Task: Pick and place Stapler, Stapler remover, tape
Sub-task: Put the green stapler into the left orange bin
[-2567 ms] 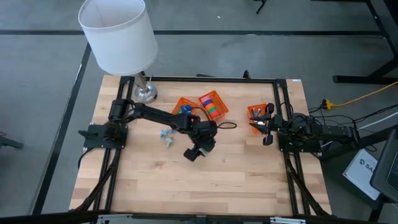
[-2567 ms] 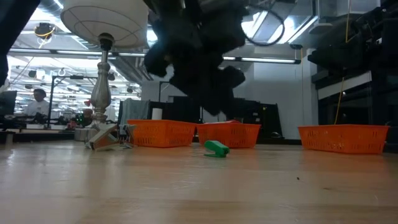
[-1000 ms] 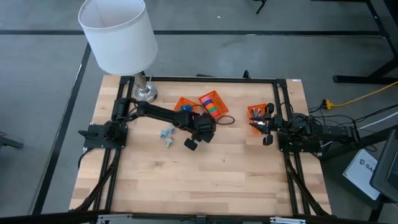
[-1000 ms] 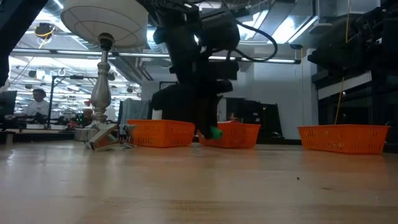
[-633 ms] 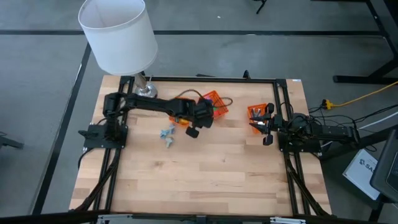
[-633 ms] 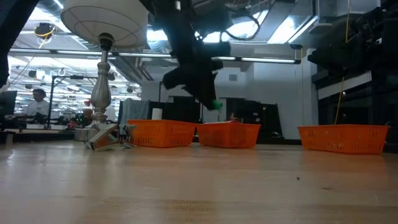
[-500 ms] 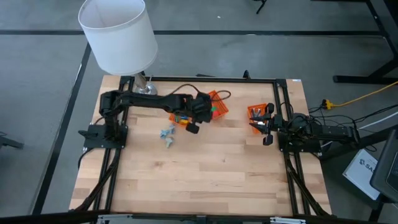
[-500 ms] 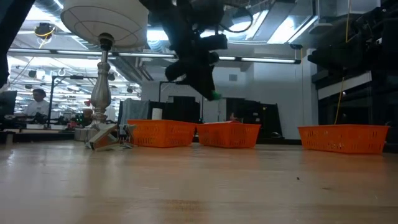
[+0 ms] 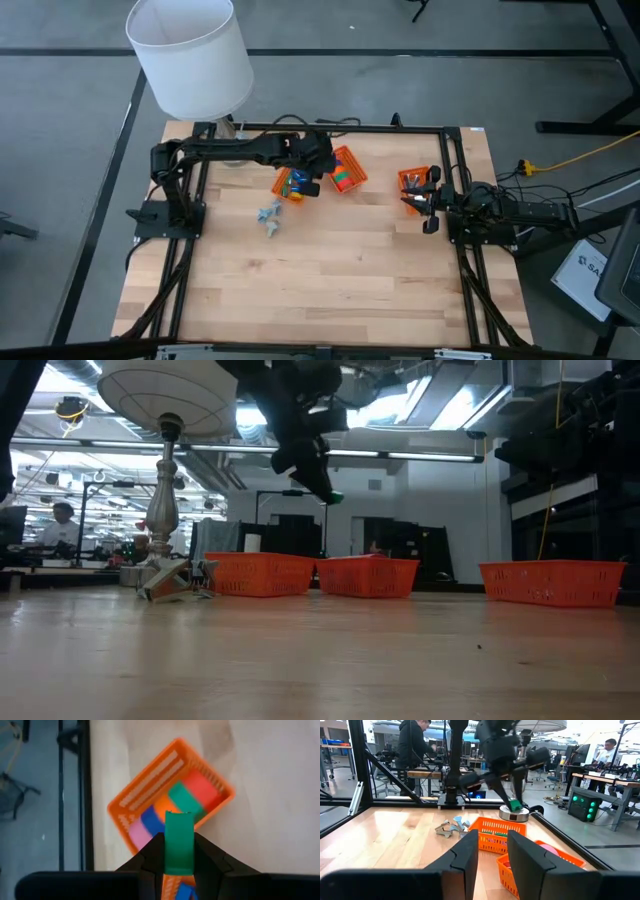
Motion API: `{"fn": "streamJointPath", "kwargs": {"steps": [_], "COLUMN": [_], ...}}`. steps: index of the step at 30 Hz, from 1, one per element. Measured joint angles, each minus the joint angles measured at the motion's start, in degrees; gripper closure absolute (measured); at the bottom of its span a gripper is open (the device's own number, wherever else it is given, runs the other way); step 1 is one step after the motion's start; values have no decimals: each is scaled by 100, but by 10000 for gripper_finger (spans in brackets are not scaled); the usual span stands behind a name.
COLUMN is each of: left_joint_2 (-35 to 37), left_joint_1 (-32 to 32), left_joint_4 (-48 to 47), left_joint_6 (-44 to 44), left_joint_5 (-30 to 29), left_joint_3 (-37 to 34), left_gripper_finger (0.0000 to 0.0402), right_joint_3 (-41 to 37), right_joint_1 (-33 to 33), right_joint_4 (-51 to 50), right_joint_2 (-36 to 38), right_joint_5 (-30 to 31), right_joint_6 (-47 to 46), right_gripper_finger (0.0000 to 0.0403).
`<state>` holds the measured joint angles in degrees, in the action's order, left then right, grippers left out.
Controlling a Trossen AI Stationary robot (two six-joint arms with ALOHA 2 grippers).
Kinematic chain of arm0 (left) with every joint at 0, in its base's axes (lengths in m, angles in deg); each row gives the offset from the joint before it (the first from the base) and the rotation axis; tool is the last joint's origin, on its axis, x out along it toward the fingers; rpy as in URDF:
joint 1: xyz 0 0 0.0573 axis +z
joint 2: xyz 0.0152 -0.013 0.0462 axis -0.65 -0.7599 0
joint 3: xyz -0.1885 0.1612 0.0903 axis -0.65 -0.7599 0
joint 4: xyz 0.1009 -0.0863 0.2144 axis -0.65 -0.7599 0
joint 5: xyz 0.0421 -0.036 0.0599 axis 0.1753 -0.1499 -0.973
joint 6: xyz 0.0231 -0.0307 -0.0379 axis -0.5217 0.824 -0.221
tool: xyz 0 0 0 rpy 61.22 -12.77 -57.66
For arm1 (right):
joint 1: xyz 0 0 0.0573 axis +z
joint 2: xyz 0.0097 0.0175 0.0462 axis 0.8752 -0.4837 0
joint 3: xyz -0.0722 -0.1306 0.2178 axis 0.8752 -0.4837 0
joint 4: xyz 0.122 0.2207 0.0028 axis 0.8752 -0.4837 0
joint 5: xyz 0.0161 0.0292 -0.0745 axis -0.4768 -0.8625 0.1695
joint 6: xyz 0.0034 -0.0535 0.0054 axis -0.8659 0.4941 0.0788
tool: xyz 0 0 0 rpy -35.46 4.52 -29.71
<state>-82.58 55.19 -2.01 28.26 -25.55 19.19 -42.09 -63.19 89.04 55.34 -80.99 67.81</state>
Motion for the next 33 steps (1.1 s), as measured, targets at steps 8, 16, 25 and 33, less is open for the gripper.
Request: {"fn": "streamJointPath", "kwargs": {"steps": [8, 16, 25, 33], "left_joint_2": [0, -4, -7, -7], "left_joint_1": [212, 422, 582, 580], "left_joint_4": [-630, -1401, -1716, -1564], "left_joint_6": [618, 1535, 2040, 2135], "left_joint_5": [-44, -55, -40, -218], "left_joint_3": [0, -255, -736, -769], "left_gripper_finger": [335, 335, 334, 273], "right_joint_3": [0, 0, 0, 0], "right_joint_1": [1, 0, 0, 0], "right_joint_4": [0, 1, 1, 1], "right_joint_2": [0, -1, -1, -1], "right_joint_5": [0, 0, 0, 1], "right_joint_6": [0, 2, 1, 1], "right_gripper_finger": [295, 295, 295, 295]}}
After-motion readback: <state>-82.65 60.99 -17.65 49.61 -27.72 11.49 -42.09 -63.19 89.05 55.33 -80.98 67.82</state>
